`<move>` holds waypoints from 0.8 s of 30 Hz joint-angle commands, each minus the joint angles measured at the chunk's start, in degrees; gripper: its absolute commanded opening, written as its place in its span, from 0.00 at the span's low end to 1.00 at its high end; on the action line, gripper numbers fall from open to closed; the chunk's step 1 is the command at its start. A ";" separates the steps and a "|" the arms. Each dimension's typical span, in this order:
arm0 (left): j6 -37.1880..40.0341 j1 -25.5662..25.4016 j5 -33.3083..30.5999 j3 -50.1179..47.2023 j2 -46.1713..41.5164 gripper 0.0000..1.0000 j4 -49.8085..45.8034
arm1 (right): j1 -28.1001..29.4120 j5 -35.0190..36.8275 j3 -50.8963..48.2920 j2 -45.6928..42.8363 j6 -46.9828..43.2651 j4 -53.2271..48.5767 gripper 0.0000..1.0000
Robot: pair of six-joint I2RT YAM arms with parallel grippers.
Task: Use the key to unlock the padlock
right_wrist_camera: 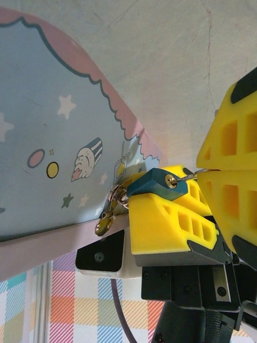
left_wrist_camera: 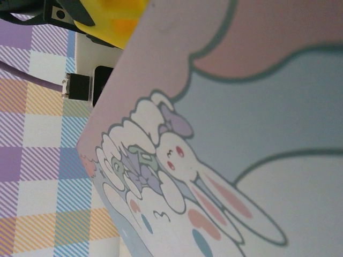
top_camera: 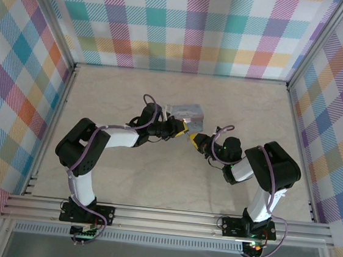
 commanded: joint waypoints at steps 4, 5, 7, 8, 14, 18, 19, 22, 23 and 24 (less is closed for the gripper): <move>-3.73 0.30 3.48 -1.47 1.26 0.09 8.31 | 0.38 2.05 2.86 -0.42 -3.02 3.12 0.01; -4.33 0.31 3.77 -1.55 1.54 0.08 9.27 | 0.38 2.10 3.10 -0.33 -2.83 3.12 0.01; -5.10 0.35 4.15 -1.65 1.92 0.08 10.73 | 0.37 2.51 3.37 0.00 -2.66 3.12 0.01; -5.22 0.30 4.23 -1.53 1.99 0.08 10.94 | 0.42 2.54 3.54 0.24 -2.40 3.12 0.01; -5.48 0.31 5.10 -1.62 1.60 0.07 12.18 | 0.39 1.80 5.14 2.49 1.97 3.12 0.01; -5.40 0.38 5.23 -1.62 1.29 0.07 12.32 | 0.41 1.13 6.86 3.97 6.37 3.12 0.01; -5.44 0.30 5.36 -1.74 1.29 0.07 12.51 | 0.44 1.07 7.14 4.11 7.04 3.12 0.01; -5.53 0.30 5.47 -1.94 1.22 0.07 13.15 | 0.38 1.31 7.42 3.96 8.29 3.12 0.01; -5.64 0.32 5.54 -1.87 1.20 0.07 13.32 | 0.38 1.25 7.57 4.24 9.12 3.12 0.01; -5.74 0.33 5.57 -1.92 1.28 0.07 13.42 | 0.38 0.71 7.99 4.49 9.44 3.12 0.01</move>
